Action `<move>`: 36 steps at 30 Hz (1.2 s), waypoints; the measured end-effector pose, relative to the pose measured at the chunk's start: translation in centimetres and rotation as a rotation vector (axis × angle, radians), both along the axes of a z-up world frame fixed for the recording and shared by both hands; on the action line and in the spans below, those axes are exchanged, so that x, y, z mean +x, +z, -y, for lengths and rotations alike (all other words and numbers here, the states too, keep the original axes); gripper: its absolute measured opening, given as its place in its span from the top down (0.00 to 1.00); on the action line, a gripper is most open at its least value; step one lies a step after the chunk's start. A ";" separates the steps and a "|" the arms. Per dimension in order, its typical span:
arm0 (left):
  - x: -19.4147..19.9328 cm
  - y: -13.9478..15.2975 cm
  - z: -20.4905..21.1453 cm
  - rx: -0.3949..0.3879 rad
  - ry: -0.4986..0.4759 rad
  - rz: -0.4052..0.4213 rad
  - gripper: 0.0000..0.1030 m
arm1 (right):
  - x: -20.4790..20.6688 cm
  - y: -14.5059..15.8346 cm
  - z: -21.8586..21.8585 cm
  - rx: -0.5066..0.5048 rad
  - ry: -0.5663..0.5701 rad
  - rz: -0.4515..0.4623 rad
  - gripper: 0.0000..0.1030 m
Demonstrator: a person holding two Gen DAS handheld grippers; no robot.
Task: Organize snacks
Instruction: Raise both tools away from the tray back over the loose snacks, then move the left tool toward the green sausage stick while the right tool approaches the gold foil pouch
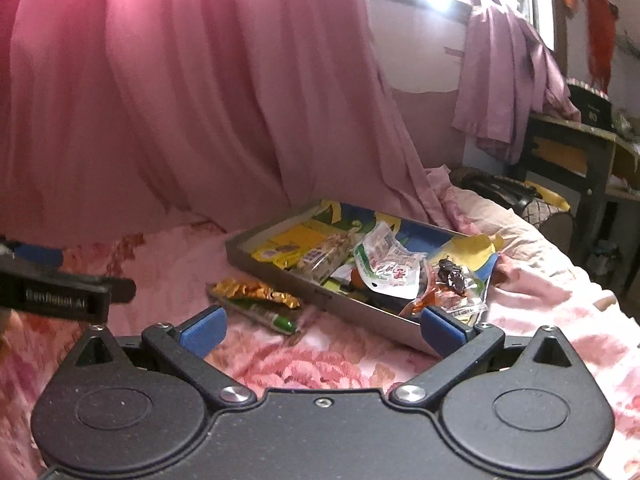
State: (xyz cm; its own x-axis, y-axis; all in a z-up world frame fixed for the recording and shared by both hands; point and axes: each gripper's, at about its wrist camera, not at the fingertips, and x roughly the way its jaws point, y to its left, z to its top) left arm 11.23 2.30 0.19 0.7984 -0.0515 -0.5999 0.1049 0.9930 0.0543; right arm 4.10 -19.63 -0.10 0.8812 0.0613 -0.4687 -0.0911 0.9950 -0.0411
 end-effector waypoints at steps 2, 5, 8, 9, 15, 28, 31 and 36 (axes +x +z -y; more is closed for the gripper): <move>0.5 -0.3 -0.3 0.026 0.033 -0.022 0.00 | 0.1 -0.4 -0.5 -0.033 0.007 -0.009 0.01; 1.3 -0.8 -0.8 0.019 0.042 -0.080 0.00 | 0.5 -1.0 -1.1 -0.051 0.031 -0.036 0.01; 2.1 -1.3 -1.1 -0.012 0.043 -0.135 0.00 | 1.0 -1.5 -1.6 -0.056 0.057 -0.065 0.01; 2.4 -1.4 -1.2 -0.019 0.041 -0.148 0.00 | 1.2 -1.7 -1.8 -0.057 0.066 -0.074 0.01; 4.3 -2.1 -0.6 -0.002 -0.027 -0.180 0.00 | 2.4 -2.7 -2.7 -0.097 0.122 -0.109 0.01; 8.2 -4.1 -1.1 -0.015 -0.052 -0.229 0.00 | 8.1 -5.1 -2.5 -0.099 0.154 -0.186 0.01; 8.9 -4.3 -1.1 -0.014 -0.062 -0.228 0.00 | 9.0 -5.7 -2.9 -0.105 0.176 -0.191 0.01; 10.4 -4.7 -1.2 -0.039 -0.065 -0.215 0.00 | 10.4 -6.8 -3.3 -0.106 0.196 -0.212 0.01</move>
